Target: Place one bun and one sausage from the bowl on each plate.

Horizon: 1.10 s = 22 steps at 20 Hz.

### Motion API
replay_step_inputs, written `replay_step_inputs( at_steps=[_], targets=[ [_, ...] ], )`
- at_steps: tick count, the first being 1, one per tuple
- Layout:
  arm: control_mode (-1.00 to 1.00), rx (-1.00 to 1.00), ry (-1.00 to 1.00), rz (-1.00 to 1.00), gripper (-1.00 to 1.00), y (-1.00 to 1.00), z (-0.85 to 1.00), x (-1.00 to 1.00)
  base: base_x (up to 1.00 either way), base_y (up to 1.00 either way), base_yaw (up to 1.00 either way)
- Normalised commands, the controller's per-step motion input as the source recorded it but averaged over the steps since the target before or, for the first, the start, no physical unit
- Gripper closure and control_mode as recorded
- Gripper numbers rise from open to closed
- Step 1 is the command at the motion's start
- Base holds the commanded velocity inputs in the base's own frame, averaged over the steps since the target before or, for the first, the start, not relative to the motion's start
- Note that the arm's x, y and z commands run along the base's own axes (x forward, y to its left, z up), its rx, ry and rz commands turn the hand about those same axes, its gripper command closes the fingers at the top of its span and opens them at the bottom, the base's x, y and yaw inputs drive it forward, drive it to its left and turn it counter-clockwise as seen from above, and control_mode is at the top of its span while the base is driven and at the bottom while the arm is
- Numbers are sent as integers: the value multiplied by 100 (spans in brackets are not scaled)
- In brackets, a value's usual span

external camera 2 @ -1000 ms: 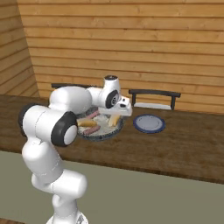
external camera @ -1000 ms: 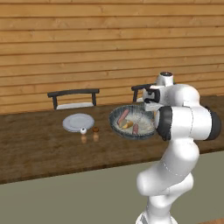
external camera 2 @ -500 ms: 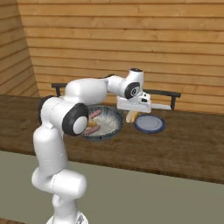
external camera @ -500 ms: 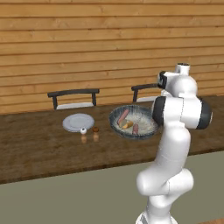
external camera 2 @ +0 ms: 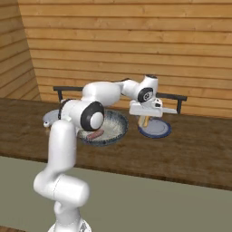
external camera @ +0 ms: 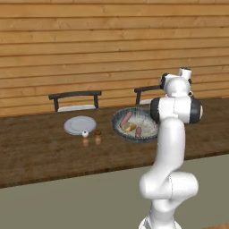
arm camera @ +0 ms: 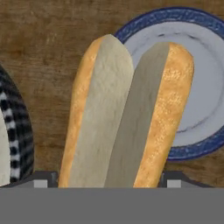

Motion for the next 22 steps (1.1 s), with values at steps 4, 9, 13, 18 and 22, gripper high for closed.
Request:
replay_step_inputs(
  at_steps=[4, 9, 13, 18, 22],
  targets=[
    [-100, 1, 10, 9, 100, -11, -34, 43, 0, 0, 0],
    [-100, 0, 9, 4, 100, 0, -42, 18, 0, 0, 0],
    [-100, 0, 1, 3, -100, 0, -14, 5, 0, 0, 0],
    [-100, 0, 0, 0, -100, 0, -5, -14, 0, 0, 0],
    [-100, 0, -3, 0, -100, 8, 0, -46, 0, 0, 0]
  ],
)
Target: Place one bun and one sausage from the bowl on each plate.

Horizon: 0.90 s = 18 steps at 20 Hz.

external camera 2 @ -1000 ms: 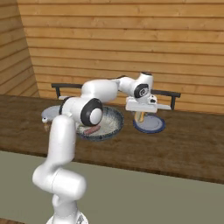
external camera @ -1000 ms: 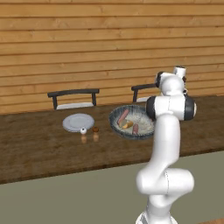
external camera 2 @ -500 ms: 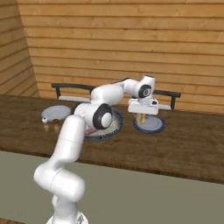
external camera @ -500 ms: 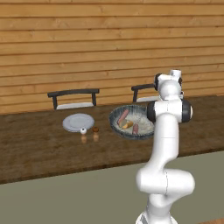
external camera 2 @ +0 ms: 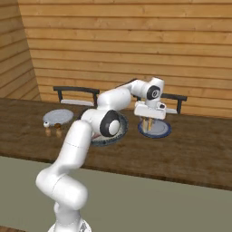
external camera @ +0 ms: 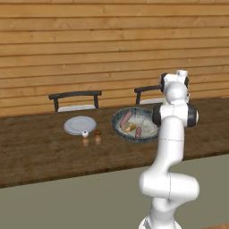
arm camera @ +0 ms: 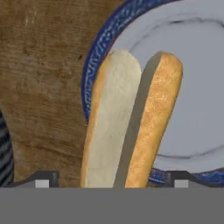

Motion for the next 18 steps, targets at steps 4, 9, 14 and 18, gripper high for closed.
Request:
replay_step_inputs(
  at_steps=[4, 9, 14, 18],
  targets=[
    [-100, 0, -7, 0, -100, 17, 0, -9, 0, 0, 0],
    [-100, 0, -12, -4, -100, 32, 23, -52, 0, 0, 0],
    [-100, -3, -9, -12, -100, 89, 19, -98, 0, 0, 0],
    [-100, -8, -6, -15, -100, 100, 35, -84, 0, 0, 0]
  ],
)
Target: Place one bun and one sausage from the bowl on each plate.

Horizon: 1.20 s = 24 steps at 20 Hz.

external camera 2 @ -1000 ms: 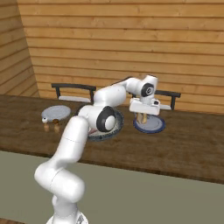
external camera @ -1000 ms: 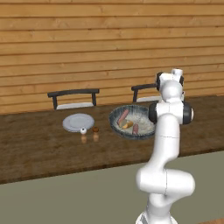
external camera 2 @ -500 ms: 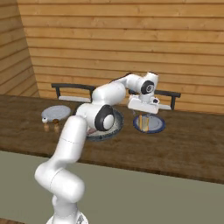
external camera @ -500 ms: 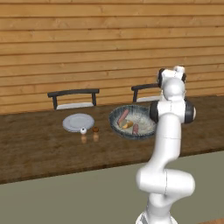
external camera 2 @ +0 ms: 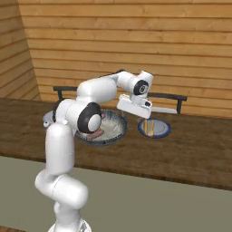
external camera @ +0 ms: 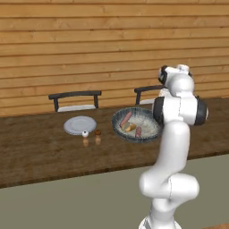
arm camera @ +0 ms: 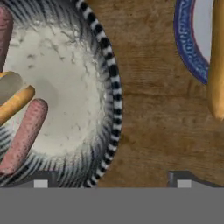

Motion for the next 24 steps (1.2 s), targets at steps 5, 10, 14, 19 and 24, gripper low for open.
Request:
replay_step_inputs(
  at_steps=[5, 10, 14, 19, 24],
  targets=[
    [-100, -11, -12, -26, -100, 100, 44, -14, 0, 0, 0],
    [-100, -11, 0, -36, -100, 100, 0, 0, 0, 0, 0],
    [-100, 0, 4, -40, -100, 100, 0, 0, 0, 0, 0],
    [-100, 1, 4, -38, -100, 100, 0, 0, 0, 0, 0],
    [-100, -1, 1, -21, -100, 44, -7, 19, 0, 0, 0]
  ],
)
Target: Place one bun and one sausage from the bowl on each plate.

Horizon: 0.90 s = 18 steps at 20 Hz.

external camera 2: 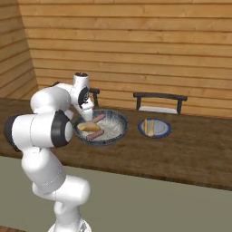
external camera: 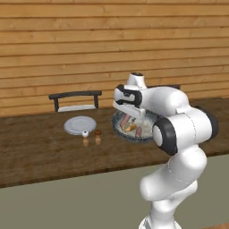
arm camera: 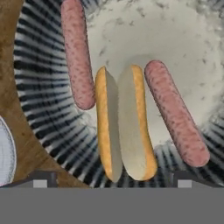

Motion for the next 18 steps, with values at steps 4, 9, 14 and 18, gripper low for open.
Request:
replay_step_inputs(
  at_steps=[4, 9, 14, 18],
  targets=[
    [-100, 5, 1, -7, -100, -22, -40, 1, 0, 0, 0],
    [-100, 5, 0, -1, -100, -20, -24, -10, 0, 0, 0],
    [-100, 0, 0, 0, -100, 15, -15, 4, 0, 0, 0],
    [-100, 0, 0, 0, -100, 15, -16, 0, 0, 0, 0]
  ],
)
